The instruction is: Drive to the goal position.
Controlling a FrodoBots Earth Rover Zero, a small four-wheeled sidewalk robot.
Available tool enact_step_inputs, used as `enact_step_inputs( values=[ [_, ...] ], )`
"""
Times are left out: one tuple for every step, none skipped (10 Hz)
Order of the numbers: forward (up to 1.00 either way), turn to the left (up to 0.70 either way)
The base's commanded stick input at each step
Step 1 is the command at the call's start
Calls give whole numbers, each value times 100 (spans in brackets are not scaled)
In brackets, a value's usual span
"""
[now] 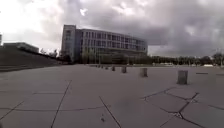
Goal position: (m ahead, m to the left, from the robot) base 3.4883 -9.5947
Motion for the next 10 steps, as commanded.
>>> enact_step_inputs(
  values=[
    [70, 0],
    [70, 0],
    [70, 0],
    [70, -11],
    [70, -14],
    [70, -14],
    [70, -14],
    [70, -14],
    [70, -14],
    [70, -14]
  ],
)
